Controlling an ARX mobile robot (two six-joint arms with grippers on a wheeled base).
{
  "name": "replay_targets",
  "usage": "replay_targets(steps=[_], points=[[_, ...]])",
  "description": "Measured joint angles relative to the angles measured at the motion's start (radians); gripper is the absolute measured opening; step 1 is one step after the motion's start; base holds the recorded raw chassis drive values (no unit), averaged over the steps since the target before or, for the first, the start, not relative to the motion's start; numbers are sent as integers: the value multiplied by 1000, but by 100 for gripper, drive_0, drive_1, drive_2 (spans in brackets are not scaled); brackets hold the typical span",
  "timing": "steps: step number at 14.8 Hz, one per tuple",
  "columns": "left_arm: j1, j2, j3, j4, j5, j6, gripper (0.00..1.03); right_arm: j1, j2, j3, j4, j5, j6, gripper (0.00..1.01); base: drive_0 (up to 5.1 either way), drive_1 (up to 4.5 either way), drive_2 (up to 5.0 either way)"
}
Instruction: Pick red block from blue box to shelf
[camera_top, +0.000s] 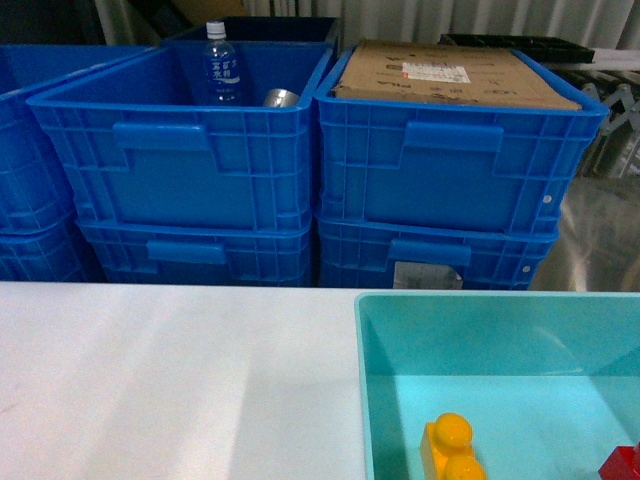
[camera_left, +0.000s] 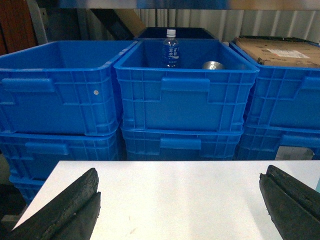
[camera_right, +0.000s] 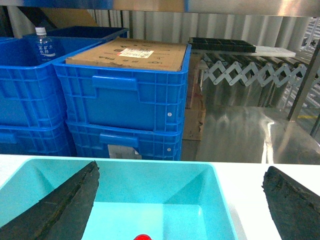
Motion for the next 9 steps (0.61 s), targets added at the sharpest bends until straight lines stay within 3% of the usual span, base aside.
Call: replay_targets(steps=[9], points=[[0,0,0,0,0,0,98,0,0,0,0,0,0,98,0,0,0]])
